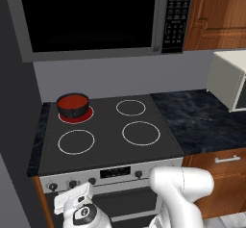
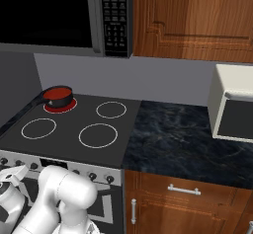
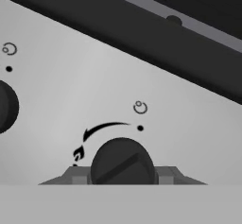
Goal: Wait until the marinara sauce is simmered to a deep red color and then turn off the stove.
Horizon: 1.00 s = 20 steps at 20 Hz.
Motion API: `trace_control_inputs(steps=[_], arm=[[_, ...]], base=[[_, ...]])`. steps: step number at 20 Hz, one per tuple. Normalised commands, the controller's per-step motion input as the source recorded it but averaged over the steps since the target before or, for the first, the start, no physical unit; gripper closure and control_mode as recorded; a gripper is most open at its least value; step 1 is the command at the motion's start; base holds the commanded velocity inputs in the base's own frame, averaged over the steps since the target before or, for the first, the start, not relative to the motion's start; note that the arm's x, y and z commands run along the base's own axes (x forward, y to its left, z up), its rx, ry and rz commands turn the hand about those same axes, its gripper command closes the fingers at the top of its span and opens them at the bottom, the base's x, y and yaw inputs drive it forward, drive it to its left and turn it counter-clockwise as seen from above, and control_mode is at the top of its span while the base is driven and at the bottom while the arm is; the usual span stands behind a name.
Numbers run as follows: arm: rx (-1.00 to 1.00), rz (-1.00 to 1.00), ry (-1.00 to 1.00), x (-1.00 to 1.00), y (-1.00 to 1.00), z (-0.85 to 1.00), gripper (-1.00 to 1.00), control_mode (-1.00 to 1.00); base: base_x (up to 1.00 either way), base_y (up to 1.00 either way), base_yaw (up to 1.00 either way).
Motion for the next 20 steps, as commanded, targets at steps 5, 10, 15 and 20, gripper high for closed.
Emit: trace_control_inputs(steps=[5,10,15,20], arm=[[0.00,0.00,0.00,0.00,0.00,0.00,1.00,-1.00],[0.00,0.00,0.00,0.00,0.00,0.00,1.00,-1.00],[0.00,0.00,0.00,0.00,0.00,0.00,1.00,-1.00],[0.00,0.00,0.00,0.00,0.00,0.00,1.00,-1.00]], base=[[0.00,0.00,0.00],[0.00,0.00,0.00],[0.00,0.00,0.00],[0.00,0.00,0.00]])
